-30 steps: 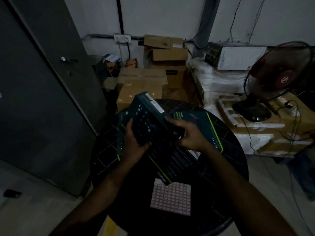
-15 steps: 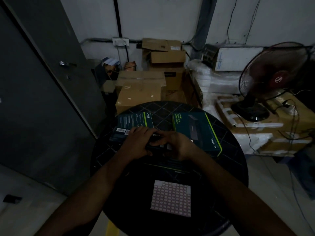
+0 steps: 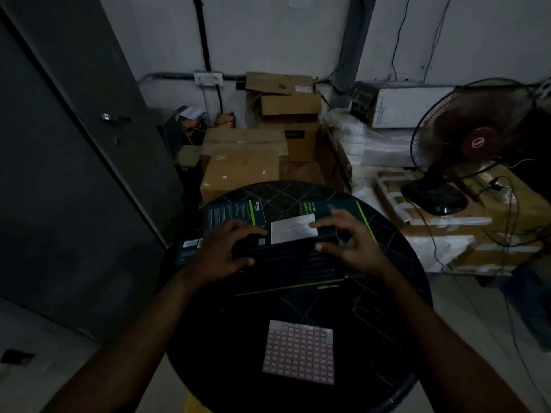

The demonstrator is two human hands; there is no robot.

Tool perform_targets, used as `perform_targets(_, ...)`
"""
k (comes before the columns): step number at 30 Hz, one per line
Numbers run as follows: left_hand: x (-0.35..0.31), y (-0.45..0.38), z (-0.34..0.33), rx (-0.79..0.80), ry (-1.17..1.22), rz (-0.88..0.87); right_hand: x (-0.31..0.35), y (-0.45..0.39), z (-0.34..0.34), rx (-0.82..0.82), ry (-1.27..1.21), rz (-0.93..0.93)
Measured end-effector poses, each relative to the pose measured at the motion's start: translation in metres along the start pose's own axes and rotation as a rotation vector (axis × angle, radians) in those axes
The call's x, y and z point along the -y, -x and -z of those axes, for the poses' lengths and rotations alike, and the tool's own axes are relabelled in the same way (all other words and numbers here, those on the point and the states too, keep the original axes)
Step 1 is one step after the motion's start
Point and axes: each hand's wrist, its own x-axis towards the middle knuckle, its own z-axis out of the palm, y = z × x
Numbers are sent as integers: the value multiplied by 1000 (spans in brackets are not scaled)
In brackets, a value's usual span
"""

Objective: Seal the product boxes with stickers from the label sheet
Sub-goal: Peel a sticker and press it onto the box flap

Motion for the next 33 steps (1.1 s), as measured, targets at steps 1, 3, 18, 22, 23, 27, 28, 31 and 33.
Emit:
perform_targets(1,-7,-1,1,22,32,-23,9,-5,2,-16,-49,7)
perform_targets(3,-31,-5,2,67,91,-76,27,-16,2,0,-82,33)
perform_targets(18,-38,-5,2,-153,293,32,-6,-12,8,271,401,-7)
perform_targets(22,-33,-7,-1,-230,276,63,7,-26,7,229,635,168)
perform_targets(23,-30,-9,-1,-221,253,75,7,-30,6,240,700,195)
perform_targets(27,-19,-6,-10,-138,220,173,-3,-33,-8,271,804,251)
perform_targets(28,-17,-4,-12,-129,230,180,-6,-31,-12,265,801,250)
perform_targets(31,-13,2,-18,-149,265,189,-11,-27,-20,190,792,245)
perform_targets(33,-13,4,-21,-213,214,242,-14,-27,-27,100,778,234)
